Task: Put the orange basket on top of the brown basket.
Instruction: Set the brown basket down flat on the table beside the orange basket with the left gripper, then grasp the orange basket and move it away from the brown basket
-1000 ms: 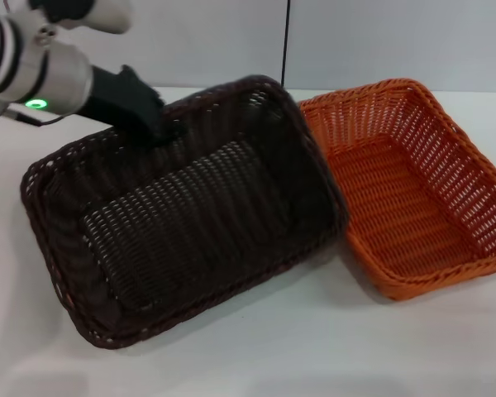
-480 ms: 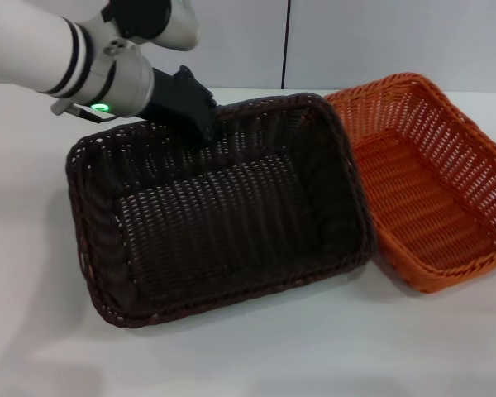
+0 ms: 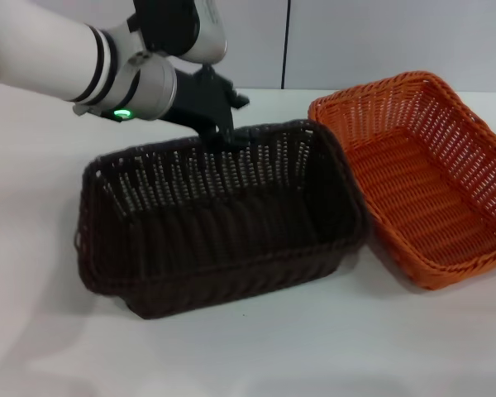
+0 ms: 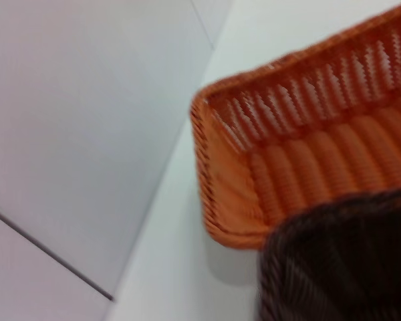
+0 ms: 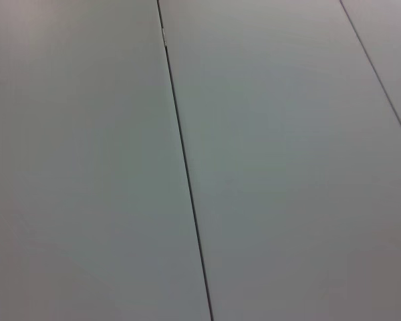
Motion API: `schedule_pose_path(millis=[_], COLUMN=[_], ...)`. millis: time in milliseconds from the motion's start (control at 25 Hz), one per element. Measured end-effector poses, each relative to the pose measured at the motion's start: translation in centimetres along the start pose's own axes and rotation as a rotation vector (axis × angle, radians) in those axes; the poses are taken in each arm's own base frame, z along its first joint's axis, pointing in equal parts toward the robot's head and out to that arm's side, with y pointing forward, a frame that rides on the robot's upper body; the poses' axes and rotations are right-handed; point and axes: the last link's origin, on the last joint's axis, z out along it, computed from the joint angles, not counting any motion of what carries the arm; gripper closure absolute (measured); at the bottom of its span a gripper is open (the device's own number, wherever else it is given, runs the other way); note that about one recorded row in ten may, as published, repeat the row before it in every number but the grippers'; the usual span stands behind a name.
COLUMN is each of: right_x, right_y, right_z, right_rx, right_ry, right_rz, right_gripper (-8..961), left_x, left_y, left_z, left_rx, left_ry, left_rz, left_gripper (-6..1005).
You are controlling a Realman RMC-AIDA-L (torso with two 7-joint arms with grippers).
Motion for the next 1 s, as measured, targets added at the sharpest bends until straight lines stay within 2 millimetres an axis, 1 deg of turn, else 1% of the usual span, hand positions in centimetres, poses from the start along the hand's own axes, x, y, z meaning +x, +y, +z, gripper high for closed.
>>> schedule_pose_path(millis=[40,120,280,320,360,480,560,680,760,800,840,920,960,1000], right_x=[0.0,0.0,0.0,-0.1,-0.1,-0.1,0.0,0.0,0.0,0.1,0.1,0.0,0.0,-0.1], right_y=[0.0,-0.1,-0.2,-0.2,-0.2,-0.3,-0.2,-0.1,0.1,0.4,0.4,0.8,0.8,1.1], right_z=[0.0,-0.1,-0.1,-0.1,-0.1,-0.2,-0.1,0.1,0.2,0.5,0.5,0.8,0.8,1.0], right_rx=[0.001,0.004,0.007,0.008,0.008,0.007,0.006,0.001,-0.005,-0.017,-0.017,-0.029,-0.029,-0.037], right_ry=[0.000,0.000,0.000,0.000,0.000,0.000,0.000,-0.004,-0.005,-0.006,-0.006,-0.012,-0.012,-0.023], right_rz=[-0.001,-0.002,-0.005,-0.005,-0.005,-0.006,-0.006,-0.004,-0.002,0.004,0.004,0.012,0.012,0.028], right_gripper=[118,118,118,118,118,118,118,118,117,117,116,116,116,116], left_x=[0.2,0.9,2.2,2.8,2.8,2.7,2.6,1.8,-0.5,-1.4,-2.7,-2.7,-6.2,-7.9], left_y=[-0.2,-0.8,-2.0,-2.4,-2.4,-2.1,-1.2,0.5,2.8,3.4,4.3,4.3,6.6,7.2], left_z=[-0.2,-0.9,-2.4,-3.7,-3.7,-5.3,-6.7,-8.1,-9.3,-9.6,-9.8,-9.8,-10.6,-10.9], left_rx=[0.024,0.109,0.299,0.469,0.469,0.727,0.954,1.163,1.332,1.361,1.389,1.389,1.379,1.376], left_ry=[0.012,0.052,0.152,0.249,0.249,0.348,0.416,0.492,0.602,0.638,0.684,0.684,0.844,0.863], left_rz=[0.005,0.024,0.022,-0.010,-0.010,-0.038,-0.040,-0.083,-0.149,-0.158,-0.162,-0.162,-0.246,-0.299], left_gripper=[685,487,298,251,242,216,198,198,198,198,198,198,198,198])
